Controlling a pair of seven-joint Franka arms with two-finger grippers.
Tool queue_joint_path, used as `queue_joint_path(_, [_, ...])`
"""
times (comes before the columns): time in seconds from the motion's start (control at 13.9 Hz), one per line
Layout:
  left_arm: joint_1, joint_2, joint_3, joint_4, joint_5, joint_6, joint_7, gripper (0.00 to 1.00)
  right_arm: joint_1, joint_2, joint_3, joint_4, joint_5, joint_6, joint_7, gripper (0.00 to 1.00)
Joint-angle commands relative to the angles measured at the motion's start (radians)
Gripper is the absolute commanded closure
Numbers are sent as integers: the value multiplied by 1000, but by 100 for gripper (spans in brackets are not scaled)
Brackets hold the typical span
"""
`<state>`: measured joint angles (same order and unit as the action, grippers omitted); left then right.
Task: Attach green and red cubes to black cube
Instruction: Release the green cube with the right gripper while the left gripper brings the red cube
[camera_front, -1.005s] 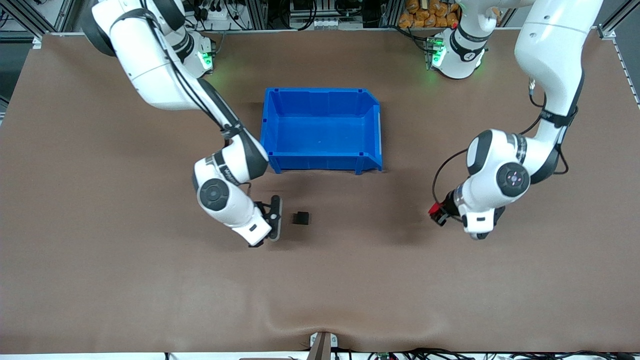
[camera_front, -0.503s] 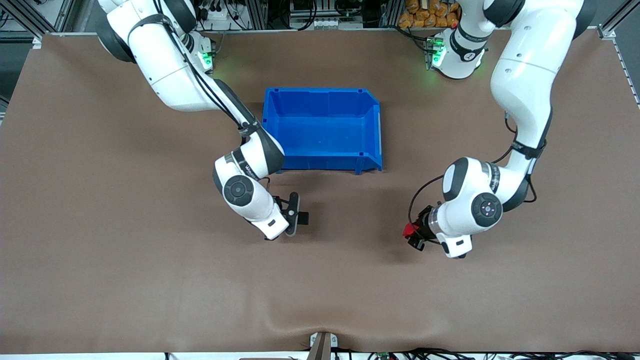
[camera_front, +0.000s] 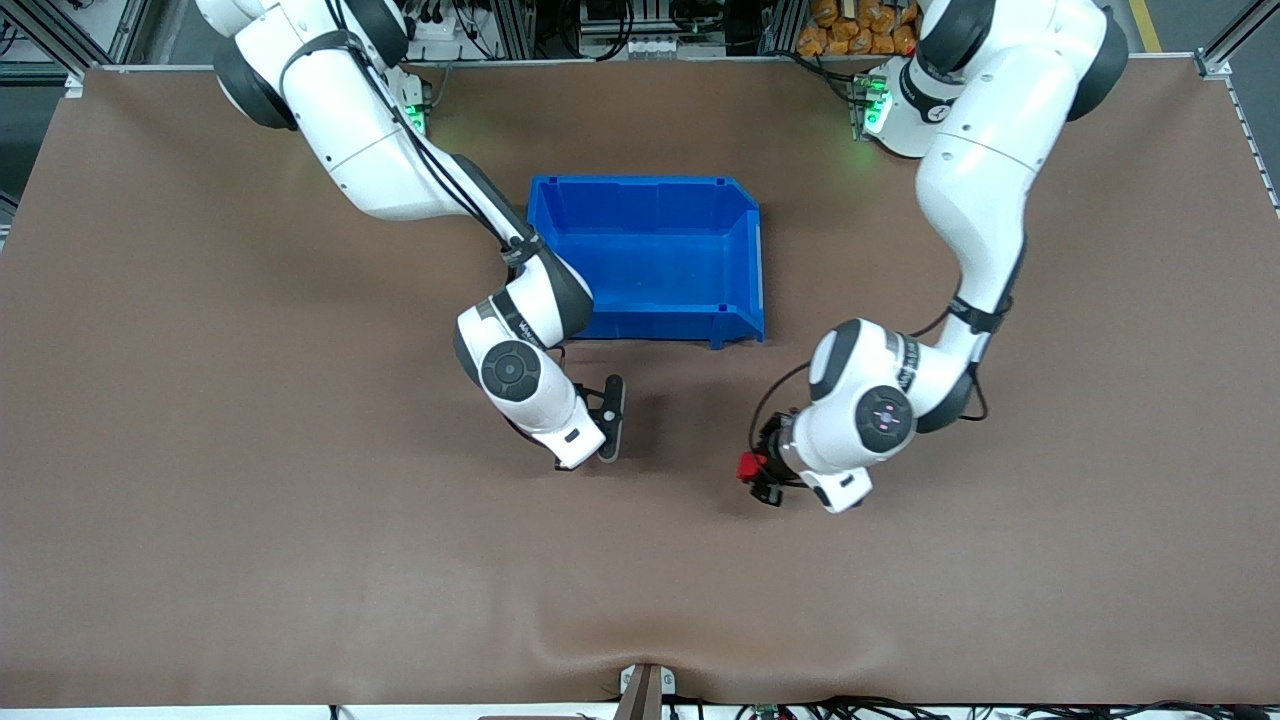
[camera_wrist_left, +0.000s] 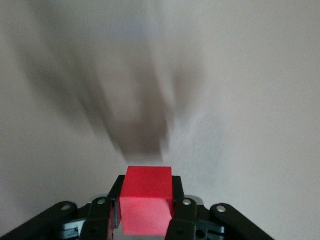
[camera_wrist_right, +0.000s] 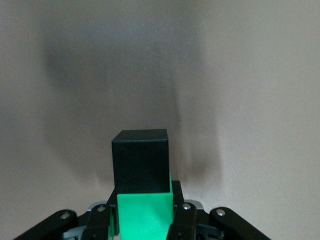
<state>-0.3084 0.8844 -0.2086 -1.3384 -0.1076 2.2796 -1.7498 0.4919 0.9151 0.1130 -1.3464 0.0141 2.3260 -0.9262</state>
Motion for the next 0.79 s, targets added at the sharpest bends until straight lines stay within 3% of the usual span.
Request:
queue_joint_path(0.0, [-72,16,14,24,-18,18,-94,100,19,18,-6,23,10,-17,17,82])
queue_joint_path(0.07, [-90,18,20,24,-18,29,-123,100,25,18,-6,21,9,-16,14,1])
queue_joint_path(0.43, [-150,31,21,21,-14,118,-249,100,24,-10,-6,21,7,-37,15,0])
queue_joint_path(0.72, [-192,53,21,21,-15,161,-312,100,-4,-97,-10,26,9,-189,15,0])
